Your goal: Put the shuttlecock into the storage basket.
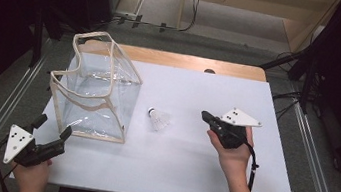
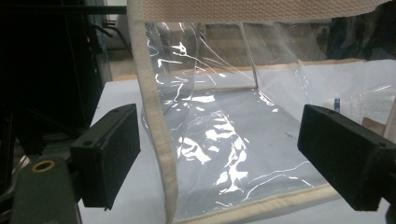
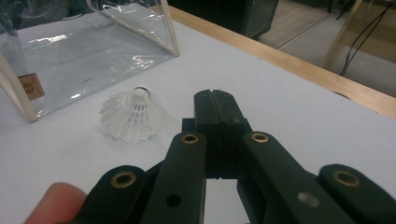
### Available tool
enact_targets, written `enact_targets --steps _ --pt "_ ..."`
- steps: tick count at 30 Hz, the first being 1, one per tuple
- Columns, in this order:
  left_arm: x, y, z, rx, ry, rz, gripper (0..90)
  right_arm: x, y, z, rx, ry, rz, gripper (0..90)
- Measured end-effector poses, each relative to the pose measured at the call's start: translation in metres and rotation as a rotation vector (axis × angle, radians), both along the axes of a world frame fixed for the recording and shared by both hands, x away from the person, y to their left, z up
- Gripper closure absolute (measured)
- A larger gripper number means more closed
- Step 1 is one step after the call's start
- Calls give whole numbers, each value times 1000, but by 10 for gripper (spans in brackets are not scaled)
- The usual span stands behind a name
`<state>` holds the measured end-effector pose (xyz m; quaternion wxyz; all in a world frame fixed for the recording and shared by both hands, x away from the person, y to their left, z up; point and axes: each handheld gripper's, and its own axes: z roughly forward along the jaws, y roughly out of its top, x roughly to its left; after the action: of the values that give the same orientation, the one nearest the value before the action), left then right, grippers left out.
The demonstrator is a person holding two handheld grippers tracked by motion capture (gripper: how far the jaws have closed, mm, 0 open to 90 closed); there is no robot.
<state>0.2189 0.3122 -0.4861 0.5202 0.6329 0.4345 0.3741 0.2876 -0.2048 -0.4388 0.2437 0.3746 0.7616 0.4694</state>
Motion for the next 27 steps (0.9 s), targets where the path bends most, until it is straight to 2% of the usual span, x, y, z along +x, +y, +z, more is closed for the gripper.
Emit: enact_targets --steps 9,18,22,27 --pt "0 0 0 -2 -1 -1 137 23 21 -11 -24 53 62 881" --pt "0 0 0 -2 -1 -3 137 45 42 -28 -73 113 110 881" --pt "0 1 0 -5 -2 -3 137 47 50 -34 -57 132 133 881" --pt "0 1 0 -6 -3 -5 137 39 66 -37 -44 137 178 881"
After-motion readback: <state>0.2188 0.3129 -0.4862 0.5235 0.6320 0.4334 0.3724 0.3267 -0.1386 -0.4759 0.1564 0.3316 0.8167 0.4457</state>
